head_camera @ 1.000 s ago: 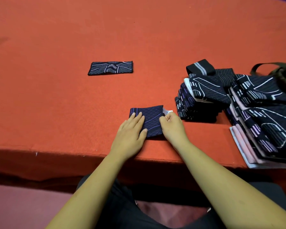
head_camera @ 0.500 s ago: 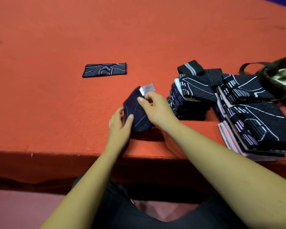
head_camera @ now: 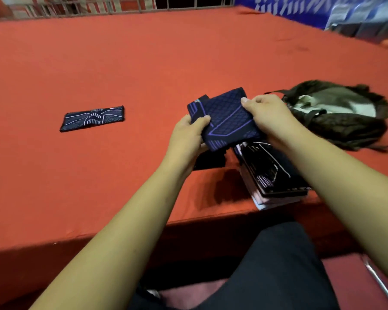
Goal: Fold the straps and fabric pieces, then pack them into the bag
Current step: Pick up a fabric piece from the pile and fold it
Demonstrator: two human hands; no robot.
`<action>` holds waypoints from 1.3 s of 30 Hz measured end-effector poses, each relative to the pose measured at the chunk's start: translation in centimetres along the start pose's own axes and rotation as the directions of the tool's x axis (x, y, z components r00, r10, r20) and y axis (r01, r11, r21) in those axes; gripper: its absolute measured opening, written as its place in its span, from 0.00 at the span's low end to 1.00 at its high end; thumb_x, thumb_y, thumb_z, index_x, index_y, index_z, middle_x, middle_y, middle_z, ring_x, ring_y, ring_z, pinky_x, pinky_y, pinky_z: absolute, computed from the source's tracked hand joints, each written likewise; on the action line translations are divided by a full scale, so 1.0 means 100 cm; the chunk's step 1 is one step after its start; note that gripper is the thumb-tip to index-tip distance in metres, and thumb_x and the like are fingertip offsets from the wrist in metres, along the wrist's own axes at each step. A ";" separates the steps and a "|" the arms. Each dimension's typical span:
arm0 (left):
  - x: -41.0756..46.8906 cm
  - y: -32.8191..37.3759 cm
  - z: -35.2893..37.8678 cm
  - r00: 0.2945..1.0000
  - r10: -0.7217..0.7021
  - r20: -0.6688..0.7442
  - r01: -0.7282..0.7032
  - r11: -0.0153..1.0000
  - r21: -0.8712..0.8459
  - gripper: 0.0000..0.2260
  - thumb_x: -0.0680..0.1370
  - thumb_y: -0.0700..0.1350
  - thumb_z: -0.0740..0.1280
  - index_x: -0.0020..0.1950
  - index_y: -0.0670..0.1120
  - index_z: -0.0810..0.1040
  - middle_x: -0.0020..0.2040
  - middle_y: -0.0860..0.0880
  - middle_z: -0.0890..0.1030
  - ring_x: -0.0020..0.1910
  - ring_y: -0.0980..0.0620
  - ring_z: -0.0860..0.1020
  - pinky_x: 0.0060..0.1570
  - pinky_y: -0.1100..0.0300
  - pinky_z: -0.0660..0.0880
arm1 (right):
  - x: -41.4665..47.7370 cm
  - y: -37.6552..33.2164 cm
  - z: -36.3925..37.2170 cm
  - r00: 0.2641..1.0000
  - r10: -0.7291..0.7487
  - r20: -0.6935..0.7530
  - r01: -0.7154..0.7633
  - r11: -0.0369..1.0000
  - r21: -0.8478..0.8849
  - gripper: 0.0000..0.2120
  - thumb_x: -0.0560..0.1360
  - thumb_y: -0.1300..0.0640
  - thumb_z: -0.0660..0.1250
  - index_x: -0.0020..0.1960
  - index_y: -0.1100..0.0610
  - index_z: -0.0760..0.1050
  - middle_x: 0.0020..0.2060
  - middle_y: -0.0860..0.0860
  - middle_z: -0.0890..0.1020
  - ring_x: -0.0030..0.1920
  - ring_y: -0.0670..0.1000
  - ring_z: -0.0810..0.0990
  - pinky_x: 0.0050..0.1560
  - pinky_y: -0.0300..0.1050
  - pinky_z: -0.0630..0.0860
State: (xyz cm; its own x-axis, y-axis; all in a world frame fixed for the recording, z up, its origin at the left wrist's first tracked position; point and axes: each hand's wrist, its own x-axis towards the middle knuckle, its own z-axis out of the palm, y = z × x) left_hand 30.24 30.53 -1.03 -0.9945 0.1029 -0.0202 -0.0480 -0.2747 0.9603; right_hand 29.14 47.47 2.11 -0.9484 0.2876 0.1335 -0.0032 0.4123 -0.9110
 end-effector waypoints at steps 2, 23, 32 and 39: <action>0.000 -0.004 0.029 0.994 -0.077 0.073 0.074 0.996 0.042 0.08 0.81 0.38 0.62 0.57 0.40 0.78 0.50 0.40 0.84 0.46 0.43 0.82 0.53 0.42 0.80 | 0.005 0.015 -0.032 0.999 0.041 -0.019 -0.042 0.999 -0.023 0.18 0.75 0.47 0.67 0.31 0.55 0.71 0.29 0.54 0.73 0.32 0.52 0.72 0.37 0.54 0.72; -0.002 -0.033 0.075 0.970 -0.143 0.195 -0.048 0.676 0.735 0.15 0.79 0.46 0.64 0.33 0.45 0.71 0.30 0.43 0.82 0.23 0.46 0.77 0.24 0.64 0.67 | 0.002 0.087 -0.103 0.993 0.106 -0.055 -0.119 0.821 -0.558 0.15 0.73 0.59 0.65 0.29 0.62 0.72 0.31 0.60 0.76 0.36 0.61 0.75 0.37 0.47 0.69; 0.047 0.046 -0.039 0.999 0.035 -0.041 0.010 0.627 0.779 0.05 0.79 0.42 0.63 0.42 0.46 0.72 0.30 0.49 0.80 0.19 0.54 0.75 0.23 0.65 0.68 | 0.053 -0.014 -0.006 0.999 -0.008 0.032 0.023 0.860 -0.510 0.13 0.72 0.61 0.61 0.30 0.59 0.65 0.21 0.57 0.67 0.31 0.58 0.66 0.27 0.43 0.60; 0.045 0.067 -0.186 0.937 0.068 -0.344 0.230 0.623 0.748 0.04 0.79 0.41 0.62 0.46 0.45 0.74 0.35 0.48 0.80 0.18 0.56 0.74 0.28 0.62 0.67 | 0.070 -0.064 0.127 0.972 0.022 0.235 0.070 0.924 -0.375 0.14 0.74 0.61 0.61 0.31 0.58 0.64 0.28 0.55 0.68 0.37 0.58 0.72 0.33 0.42 0.66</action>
State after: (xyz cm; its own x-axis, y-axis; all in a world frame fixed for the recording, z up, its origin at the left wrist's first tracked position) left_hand 23.67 11.41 0.18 -0.9667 -0.2510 -0.0495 -0.1884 0.5675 0.8015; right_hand 18.49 35.92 3.92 -0.9962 0.0850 0.0182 0.0494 0.7258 -0.6861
